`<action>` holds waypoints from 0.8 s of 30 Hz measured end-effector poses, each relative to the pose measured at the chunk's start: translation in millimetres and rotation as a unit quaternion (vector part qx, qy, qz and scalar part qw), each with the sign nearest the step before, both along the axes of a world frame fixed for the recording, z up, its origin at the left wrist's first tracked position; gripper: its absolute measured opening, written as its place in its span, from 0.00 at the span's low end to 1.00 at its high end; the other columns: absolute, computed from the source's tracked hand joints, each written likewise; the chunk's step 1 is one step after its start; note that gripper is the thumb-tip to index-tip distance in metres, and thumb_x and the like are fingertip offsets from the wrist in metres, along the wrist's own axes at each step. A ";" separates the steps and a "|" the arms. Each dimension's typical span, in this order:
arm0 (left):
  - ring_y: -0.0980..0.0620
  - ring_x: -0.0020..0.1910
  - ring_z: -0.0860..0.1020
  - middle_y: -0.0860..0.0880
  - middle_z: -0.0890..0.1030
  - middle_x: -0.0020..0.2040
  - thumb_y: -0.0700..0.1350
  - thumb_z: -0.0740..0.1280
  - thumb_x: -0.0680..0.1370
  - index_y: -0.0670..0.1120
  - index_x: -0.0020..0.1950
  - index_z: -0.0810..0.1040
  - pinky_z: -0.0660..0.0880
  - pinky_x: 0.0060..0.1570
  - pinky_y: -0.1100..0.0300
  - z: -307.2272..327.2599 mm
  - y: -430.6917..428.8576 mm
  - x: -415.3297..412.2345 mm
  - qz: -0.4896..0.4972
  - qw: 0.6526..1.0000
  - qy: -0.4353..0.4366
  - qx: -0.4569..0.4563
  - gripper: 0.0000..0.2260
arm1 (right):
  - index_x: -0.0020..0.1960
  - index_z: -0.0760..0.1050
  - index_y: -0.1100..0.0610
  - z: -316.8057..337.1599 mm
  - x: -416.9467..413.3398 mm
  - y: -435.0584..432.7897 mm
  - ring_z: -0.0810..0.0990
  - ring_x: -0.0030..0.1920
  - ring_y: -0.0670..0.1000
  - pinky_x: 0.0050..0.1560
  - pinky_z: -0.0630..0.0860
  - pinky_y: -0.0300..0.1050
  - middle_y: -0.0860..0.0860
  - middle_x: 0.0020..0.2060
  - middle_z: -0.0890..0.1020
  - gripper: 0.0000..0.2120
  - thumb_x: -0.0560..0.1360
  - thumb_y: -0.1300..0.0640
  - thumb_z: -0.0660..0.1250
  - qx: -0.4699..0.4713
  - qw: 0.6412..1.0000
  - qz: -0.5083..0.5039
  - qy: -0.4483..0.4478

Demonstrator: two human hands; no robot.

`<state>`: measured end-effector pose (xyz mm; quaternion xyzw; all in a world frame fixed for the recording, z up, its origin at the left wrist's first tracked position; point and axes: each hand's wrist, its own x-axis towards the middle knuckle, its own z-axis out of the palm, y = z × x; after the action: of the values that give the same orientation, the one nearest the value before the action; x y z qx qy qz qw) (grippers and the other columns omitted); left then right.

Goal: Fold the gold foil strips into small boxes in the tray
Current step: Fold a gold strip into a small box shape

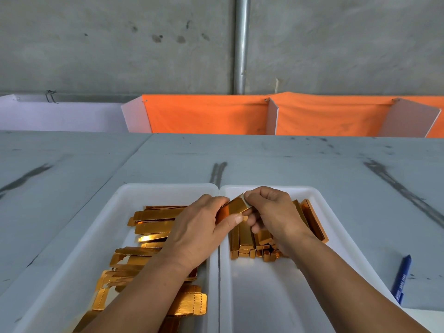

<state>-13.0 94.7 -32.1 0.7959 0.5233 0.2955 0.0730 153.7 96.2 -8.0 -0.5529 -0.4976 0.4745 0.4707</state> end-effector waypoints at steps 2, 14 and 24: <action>0.58 0.49 0.72 0.57 0.72 0.50 0.69 0.50 0.73 0.55 0.66 0.71 0.70 0.45 0.66 0.7 0.2 -0.3 0.000 1.000 0.017 0.012 0.29 | 0.43 0.79 0.60 0.7 0.3 -0.8 0.74 0.22 0.48 0.27 0.75 0.39 0.52 0.27 0.81 0.12 0.81 0.56 0.64 0.001 1.000 0.000 0.011; 0.56 0.37 0.73 0.57 0.72 0.36 0.67 0.54 0.72 0.50 0.51 0.77 0.67 0.36 0.67 3.6 0.7 -1.5 0.025 0.998 -0.048 0.030 0.24 | 0.49 0.77 0.56 0.0 0.2 0.0 0.76 0.26 0.49 0.28 0.76 0.42 0.53 0.35 0.85 0.05 0.81 0.56 0.64 0.045 0.999 -0.019 0.020; 0.56 0.36 0.75 0.55 0.75 0.36 0.68 0.52 0.72 0.52 0.51 0.77 0.76 0.38 0.60 1.0 4.2 -3.2 0.080 0.995 -0.041 0.034 0.24 | 0.40 0.81 0.43 -7.1 -4.4 -2.2 0.82 0.36 0.49 0.44 0.83 0.54 0.36 0.34 0.80 0.08 0.77 0.53 0.69 0.139 0.981 -0.031 -0.131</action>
<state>-16.2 98.9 -31.1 0.7410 0.5713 0.3502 0.0440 149.4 94.0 -15.1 -0.5547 -0.5983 0.3094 0.4885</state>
